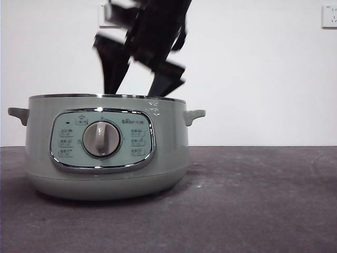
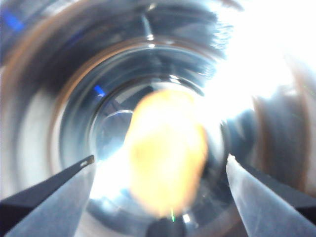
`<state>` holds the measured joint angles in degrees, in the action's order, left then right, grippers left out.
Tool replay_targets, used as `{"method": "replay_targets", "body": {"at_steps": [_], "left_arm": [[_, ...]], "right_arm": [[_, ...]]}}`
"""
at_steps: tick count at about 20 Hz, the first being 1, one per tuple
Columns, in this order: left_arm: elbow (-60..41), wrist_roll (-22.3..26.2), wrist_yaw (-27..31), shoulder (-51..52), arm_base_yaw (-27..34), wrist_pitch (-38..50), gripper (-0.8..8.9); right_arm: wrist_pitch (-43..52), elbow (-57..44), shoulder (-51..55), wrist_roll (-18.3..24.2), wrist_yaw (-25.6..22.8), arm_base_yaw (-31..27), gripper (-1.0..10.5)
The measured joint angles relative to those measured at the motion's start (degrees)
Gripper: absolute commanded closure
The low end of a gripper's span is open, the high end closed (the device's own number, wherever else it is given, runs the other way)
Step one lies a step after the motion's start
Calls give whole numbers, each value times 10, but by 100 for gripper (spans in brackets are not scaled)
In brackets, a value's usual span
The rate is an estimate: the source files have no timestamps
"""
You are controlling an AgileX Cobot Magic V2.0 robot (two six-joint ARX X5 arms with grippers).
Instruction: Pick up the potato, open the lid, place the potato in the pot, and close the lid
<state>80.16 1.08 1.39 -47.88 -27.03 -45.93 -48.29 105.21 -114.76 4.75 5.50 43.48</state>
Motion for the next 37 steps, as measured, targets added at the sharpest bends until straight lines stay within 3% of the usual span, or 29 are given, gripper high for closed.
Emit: {"method": "replay_targets", "body": {"at_steps": [2, 4, 6, 12, 17, 26, 37], "left_arm": [[0, 0, 0, 0, 0, 4, 822], [0, 0, 0, 0, 0, 12, 822], [0, 0, 0, -9, 0, 13, 822], [0, 0, 0, -78, 0, 31, 822], [-46, -1, 0, -109, 0, 123, 822], [-213, -49, 0, -142, 0, 314, 822], [-225, -73, 29, -272, -34, 398, 822]], "right_arm": [[-54, 0, 47, 0, -17, -7, 510], [-110, 0, 104, 0, -83, -18, 509], [-141, 0, 156, 0, -106, -33, 510], [-190, 0, 278, -11, -107, -81, 510], [-242, 1, 332, -25, -107, -106, 510], [-278, 1, 342, -41, -107, -109, 510], [-278, 1, 342, -42, -107, -109, 510]]}}
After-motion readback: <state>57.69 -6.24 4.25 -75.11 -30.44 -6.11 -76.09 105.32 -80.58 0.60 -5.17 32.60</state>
